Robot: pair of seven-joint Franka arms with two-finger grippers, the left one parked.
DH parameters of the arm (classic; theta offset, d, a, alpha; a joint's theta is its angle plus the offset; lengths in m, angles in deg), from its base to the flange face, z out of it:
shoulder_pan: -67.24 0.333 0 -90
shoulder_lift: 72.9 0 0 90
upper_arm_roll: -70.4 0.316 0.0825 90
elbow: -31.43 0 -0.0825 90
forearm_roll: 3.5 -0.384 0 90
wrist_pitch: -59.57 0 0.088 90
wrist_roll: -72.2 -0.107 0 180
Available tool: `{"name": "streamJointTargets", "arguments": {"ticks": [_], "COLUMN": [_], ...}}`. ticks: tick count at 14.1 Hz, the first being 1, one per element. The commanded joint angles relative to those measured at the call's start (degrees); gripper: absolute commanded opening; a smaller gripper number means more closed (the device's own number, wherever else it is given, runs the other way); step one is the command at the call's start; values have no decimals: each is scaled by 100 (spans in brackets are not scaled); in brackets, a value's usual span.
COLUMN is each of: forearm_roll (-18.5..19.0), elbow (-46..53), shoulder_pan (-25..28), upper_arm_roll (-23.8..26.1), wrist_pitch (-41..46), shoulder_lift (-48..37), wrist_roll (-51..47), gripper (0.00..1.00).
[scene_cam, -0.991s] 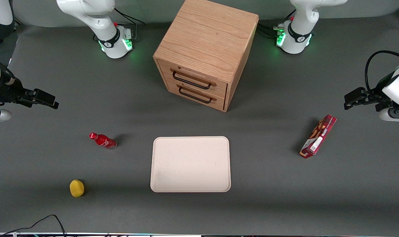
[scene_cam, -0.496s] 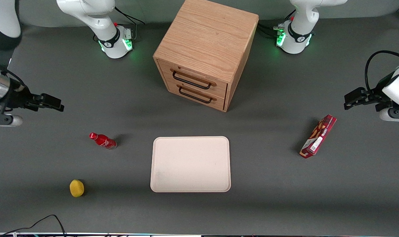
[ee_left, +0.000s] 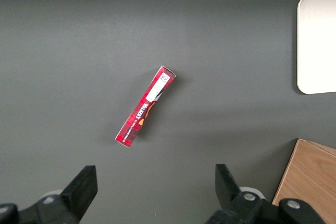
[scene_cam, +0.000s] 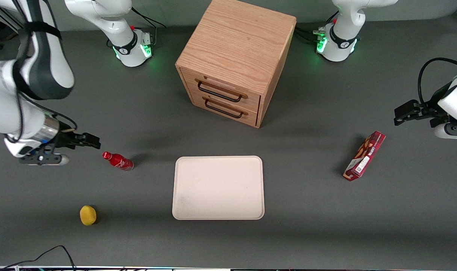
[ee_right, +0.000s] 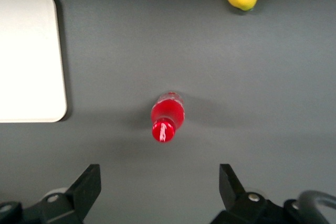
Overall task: Place coke bottle on tray
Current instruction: 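Move the open right gripper down over the red Coca-Cola bottle, then close the right gripper on the bottle's cap end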
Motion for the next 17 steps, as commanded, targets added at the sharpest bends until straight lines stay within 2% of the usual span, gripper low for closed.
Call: {"name": "streamJointTargets", "arguments": {"ticks": [1,6,11,13,14,17], "forearm_roll": [83,223,259,259,259,259], "elbow": [-601,-706,-900,-908,-908,-952], "shoulder_pan": [-28,-10,7,16,16,25], "upper_arm_roll": [56,56,56,56,56,65], "wrist_pitch": [-732,-1225,-1700,-1726,-1726,-1735], "shoulder_lift": [-118,217,358,375,376,367], "wrist_roll": [446,518,518,518,518,518], "gripper": [99,98,90,74,63,18]}}
